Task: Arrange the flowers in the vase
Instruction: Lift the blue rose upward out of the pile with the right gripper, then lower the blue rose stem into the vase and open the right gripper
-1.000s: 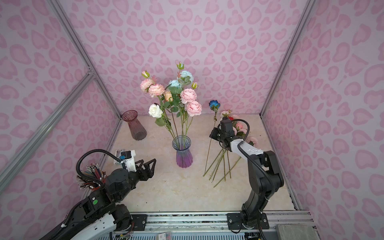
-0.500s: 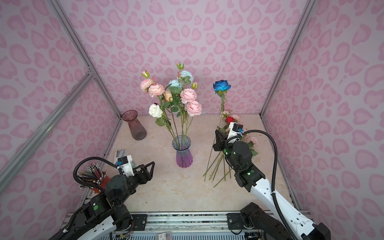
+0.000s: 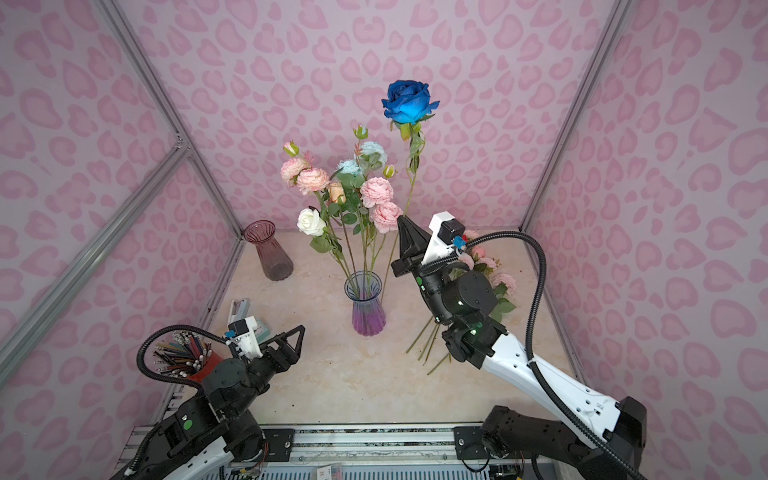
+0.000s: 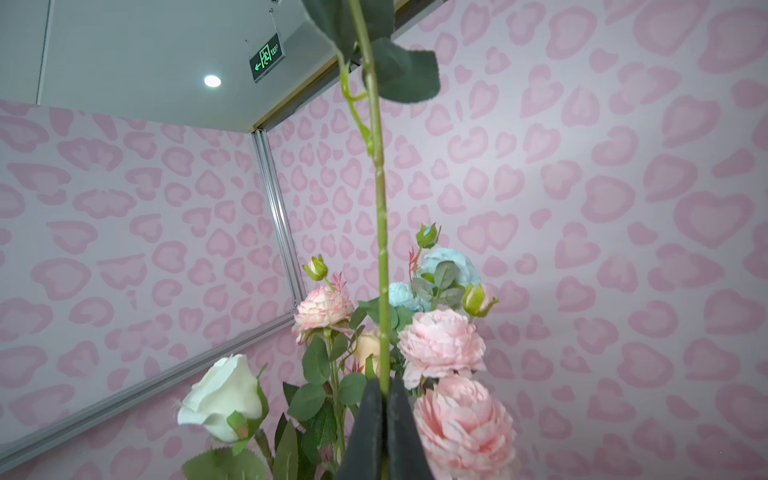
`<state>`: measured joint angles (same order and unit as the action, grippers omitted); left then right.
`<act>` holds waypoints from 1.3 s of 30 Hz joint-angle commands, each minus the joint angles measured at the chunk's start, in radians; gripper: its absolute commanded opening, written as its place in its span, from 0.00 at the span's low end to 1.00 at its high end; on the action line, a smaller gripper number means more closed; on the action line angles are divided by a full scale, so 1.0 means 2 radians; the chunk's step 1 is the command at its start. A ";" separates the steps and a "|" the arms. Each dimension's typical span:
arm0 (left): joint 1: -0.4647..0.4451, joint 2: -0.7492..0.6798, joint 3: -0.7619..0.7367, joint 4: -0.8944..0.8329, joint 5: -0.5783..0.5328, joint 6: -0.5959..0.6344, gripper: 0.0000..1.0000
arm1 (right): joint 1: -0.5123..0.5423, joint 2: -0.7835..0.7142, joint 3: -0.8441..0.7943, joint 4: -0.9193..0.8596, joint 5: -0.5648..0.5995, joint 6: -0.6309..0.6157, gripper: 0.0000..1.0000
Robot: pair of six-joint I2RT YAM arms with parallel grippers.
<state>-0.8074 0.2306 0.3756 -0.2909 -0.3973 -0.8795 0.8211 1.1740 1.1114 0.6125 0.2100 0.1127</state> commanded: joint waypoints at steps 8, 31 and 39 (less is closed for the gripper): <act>0.000 -0.006 0.009 0.007 0.002 -0.003 0.85 | 0.001 0.101 0.059 0.058 -0.023 -0.028 0.00; 0.000 -0.006 0.005 0.007 -0.008 0.002 0.85 | 0.035 0.097 -0.025 -0.062 0.030 0.010 0.33; 0.000 -0.005 0.003 0.007 -0.008 -0.002 0.85 | 0.047 0.052 -0.059 -0.093 0.045 0.026 0.33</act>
<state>-0.8078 0.2188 0.3855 -0.2981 -0.4007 -0.8680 0.9070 1.2999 1.0054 0.4458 0.2661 0.1440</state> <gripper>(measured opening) 0.850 0.331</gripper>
